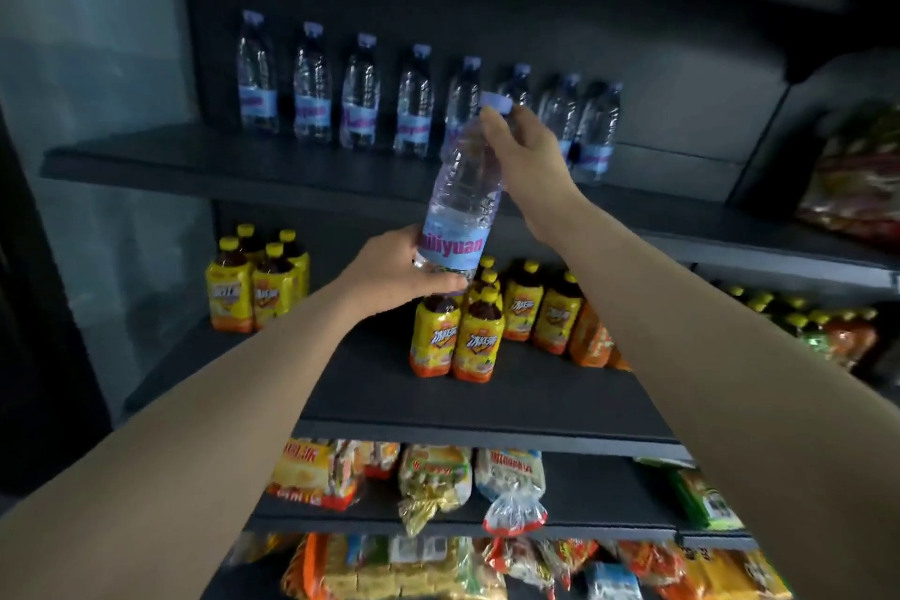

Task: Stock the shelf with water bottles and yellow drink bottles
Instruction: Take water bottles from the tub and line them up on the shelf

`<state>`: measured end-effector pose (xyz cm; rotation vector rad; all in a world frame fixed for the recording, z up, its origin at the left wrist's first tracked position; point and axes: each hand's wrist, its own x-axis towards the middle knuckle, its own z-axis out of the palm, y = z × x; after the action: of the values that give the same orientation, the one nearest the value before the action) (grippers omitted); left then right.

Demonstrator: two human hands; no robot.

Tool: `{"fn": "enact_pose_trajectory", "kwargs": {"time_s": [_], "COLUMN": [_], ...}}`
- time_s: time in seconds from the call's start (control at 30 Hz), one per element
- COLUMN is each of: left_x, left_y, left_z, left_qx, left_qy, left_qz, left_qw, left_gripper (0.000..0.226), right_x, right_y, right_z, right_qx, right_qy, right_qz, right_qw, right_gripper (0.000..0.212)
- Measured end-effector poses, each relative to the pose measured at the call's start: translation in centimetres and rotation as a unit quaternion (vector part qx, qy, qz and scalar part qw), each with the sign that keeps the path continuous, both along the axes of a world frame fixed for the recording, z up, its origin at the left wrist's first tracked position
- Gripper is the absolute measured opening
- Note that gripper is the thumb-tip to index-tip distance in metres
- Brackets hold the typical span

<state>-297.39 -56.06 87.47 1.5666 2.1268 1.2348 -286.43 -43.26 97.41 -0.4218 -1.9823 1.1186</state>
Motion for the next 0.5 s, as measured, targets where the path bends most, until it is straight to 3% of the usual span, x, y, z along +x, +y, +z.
{"fn": "enact_pose_trajectory", "kwargs": {"time_s": [0.13, 0.23, 0.5], "left_x": [0.7, 1.0, 2.1], "left_y": [4.6, 8.6, 20.4], "left_z": [2.4, 4.1, 8.0], "left_qx": [0.039, 0.046, 0.041], "left_qy": [0.037, 0.059, 0.036], "left_qz": [-0.005, -0.014, -0.069], "left_qw": [0.999, 0.997, 0.996], "left_gripper": [0.054, 0.053, 0.046], "right_x": [1.6, 2.5, 3.8], "right_y": [3.4, 6.8, 18.5], "right_z": [0.2, 1.1, 5.6], "right_qx": [0.051, 0.052, 0.066], "right_qy": [-0.088, -0.092, -0.071], "right_qz": [-0.047, -0.073, -0.134], "right_qw": [0.994, 0.992, 0.986], "right_gripper": [0.084, 0.095, 0.023]}}
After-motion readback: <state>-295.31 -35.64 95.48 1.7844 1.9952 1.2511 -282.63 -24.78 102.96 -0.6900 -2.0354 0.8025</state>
